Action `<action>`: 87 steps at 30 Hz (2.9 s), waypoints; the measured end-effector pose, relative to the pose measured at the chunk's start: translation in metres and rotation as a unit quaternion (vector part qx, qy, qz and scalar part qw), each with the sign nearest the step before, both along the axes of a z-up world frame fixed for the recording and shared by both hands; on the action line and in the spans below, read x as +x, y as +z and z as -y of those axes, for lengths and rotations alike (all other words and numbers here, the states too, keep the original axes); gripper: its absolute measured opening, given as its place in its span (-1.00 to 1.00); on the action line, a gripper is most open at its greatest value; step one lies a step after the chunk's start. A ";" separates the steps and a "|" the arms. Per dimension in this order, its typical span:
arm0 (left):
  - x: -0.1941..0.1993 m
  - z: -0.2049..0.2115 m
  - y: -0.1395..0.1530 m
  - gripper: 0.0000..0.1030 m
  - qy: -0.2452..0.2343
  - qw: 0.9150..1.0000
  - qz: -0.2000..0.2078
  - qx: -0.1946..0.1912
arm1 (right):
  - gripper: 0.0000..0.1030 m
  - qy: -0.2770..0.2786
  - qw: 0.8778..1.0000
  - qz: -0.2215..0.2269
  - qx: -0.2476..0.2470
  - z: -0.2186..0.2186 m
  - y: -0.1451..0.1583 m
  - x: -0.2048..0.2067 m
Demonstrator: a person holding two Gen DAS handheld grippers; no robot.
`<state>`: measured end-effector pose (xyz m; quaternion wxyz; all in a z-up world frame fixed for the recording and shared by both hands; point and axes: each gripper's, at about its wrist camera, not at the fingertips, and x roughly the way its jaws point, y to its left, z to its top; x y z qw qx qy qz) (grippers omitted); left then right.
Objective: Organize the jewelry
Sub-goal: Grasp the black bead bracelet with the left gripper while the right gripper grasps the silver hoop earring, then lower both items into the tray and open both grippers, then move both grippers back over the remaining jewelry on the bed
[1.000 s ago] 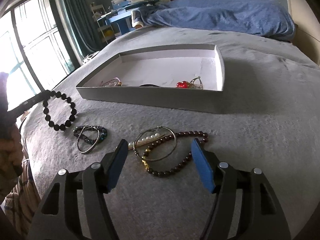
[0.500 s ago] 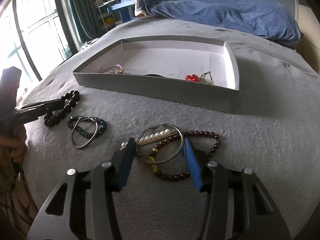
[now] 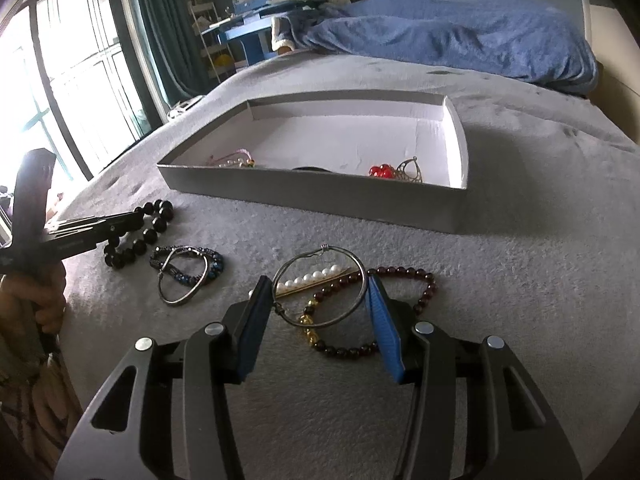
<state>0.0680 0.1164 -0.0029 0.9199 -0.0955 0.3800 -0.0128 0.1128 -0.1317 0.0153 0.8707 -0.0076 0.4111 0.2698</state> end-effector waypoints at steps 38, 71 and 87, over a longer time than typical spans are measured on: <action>0.061 0.059 0.122 -0.72 -0.083 0.989 0.119 0.018 | -0.06 -0.034 0.999 0.008 -0.001 -0.009 0.037 0.083; 0.129 0.025 0.038 -0.55 -0.022 0.994 0.014 0.103 | -0.04 -0.034 0.998 -0.030 -0.049 -0.029 0.000 0.112; 0.084 0.038 0.049 0.46 -0.025 0.992 0.066 0.108 | 0.07 -0.035 0.999 -0.006 -0.020 -0.015 0.020 0.093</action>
